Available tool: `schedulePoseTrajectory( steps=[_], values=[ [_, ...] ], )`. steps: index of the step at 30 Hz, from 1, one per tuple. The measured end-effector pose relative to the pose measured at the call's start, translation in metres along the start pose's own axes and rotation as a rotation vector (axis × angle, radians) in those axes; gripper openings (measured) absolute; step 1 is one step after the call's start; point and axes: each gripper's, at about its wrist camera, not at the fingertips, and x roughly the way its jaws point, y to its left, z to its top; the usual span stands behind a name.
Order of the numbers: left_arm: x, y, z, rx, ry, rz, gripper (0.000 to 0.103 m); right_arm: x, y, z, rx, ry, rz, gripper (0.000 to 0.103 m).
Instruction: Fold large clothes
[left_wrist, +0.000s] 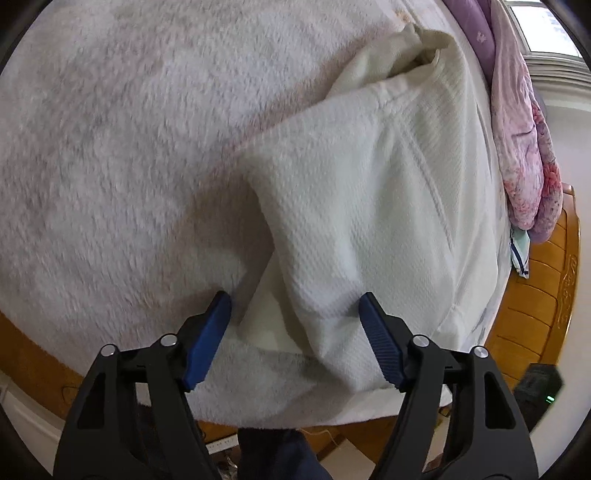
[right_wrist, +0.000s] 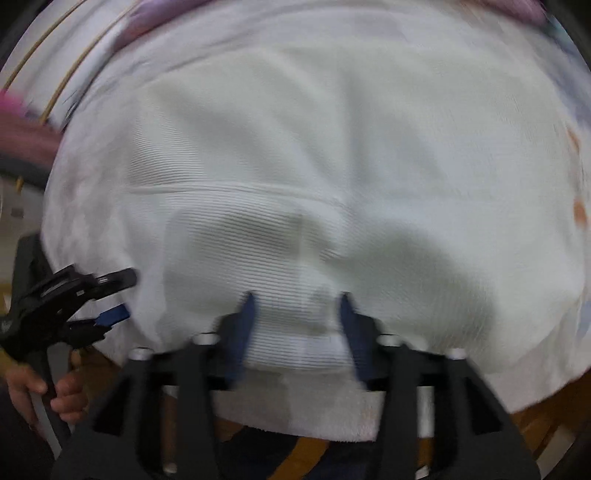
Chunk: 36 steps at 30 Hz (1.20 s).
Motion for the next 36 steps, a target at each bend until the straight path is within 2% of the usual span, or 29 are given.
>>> schedulePoseTrajectory(
  steps=[1, 2, 3, 4, 5, 8, 11, 15, 21, 22, 23, 24, 25, 26, 27, 28, 29, 31, 36],
  values=[
    [0.001, -0.001, 0.000, 0.005, 0.003, 0.004, 0.063, -0.001, 0.008, -0.001, -0.035, -0.010, 0.015, 0.051],
    [0.003, -0.001, 0.001, 0.014, 0.012, 0.006, 0.049, -0.001, 0.016, 0.000, -0.064, -0.016, 0.032, 0.053],
    [0.005, -0.002, 0.001, 0.021, 0.027, 0.018, 0.042, 0.006, 0.034, -0.001, -0.088, -0.021, 0.047, 0.053],
    [0.006, -0.004, 0.003, 0.024, 0.039, 0.011, 0.020, 0.009, 0.046, -0.002, -0.111, -0.022, 0.080, 0.054],
    [0.005, -0.005, 0.004, 0.022, 0.047, -0.015, 0.014, 0.012, 0.053, -0.003, -0.134, -0.021, 0.103, 0.054],
    [-0.009, -0.016, 0.003, 0.053, 0.052, -0.031, 0.012, 0.008, 0.051, -0.004, -0.223, -0.047, 0.138, 0.058],
    [-0.026, -0.031, 0.001, 0.095, 0.051, -0.063, 0.011, 0.009, 0.069, -0.021, -0.325, -0.082, 0.147, 0.065],
    [-0.034, -0.042, 0.002, 0.099, 0.070, -0.089, 0.011, 0.029, 0.096, -0.021, -0.450, -0.143, 0.099, 0.066],
    [-0.034, -0.042, 0.010, 0.052, 0.095, -0.148, 0.011, 0.056, 0.110, -0.014, -0.543, -0.214, 0.005, 0.066],
    [-0.034, -0.041, 0.011, 0.047, 0.102, -0.152, 0.011, 0.061, 0.110, -0.013, -0.553, -0.210, -0.003, 0.062],
    [-0.033, -0.038, 0.011, 0.043, 0.106, -0.151, 0.012, 0.064, 0.110, -0.012, -0.562, -0.198, 0.015, 0.054],
    [-0.032, -0.036, 0.013, 0.036, 0.107, -0.150, 0.013, 0.068, 0.112, -0.012, -0.575, -0.190, 0.008, 0.050],
    [-0.031, -0.035, 0.016, 0.017, 0.115, -0.164, 0.014, 0.071, 0.113, -0.012, -0.585, -0.182, 0.003, 0.035],
    [-0.030, -0.033, 0.017, 0.003, 0.126, -0.172, 0.026, 0.075, 0.113, -0.012, -0.584, -0.160, 0.021, 0.016],
    [-0.028, -0.031, 0.021, -0.011, 0.142, -0.170, 0.037, 0.078, 0.111, -0.010, -0.562, -0.139, 0.034, 0.015],
    [-0.029, -0.031, 0.025, -0.016, 0.132, -0.140, 0.072, 0.076, 0.107, -0.010, -0.543, -0.137, 0.046, 0.013],
    [-0.032, -0.030, 0.028, -0.020, 0.107, -0.102, 0.081, 0.074, 0.104, -0.008, -0.524, -0.134, 0.063, 0.013],
    [-0.038, -0.031, 0.038, -0.007, 0.052, -0.055, 0.081, 0.070, 0.099, -0.007, -0.497, -0.133, 0.087, 0.012],
    [-0.028, -0.047, 0.063, -0.004, 0.006, 0.045, 0.081, 0.054, 0.086, 0.001, -0.399, -0.144, 0.154, 0.012]
  ],
)
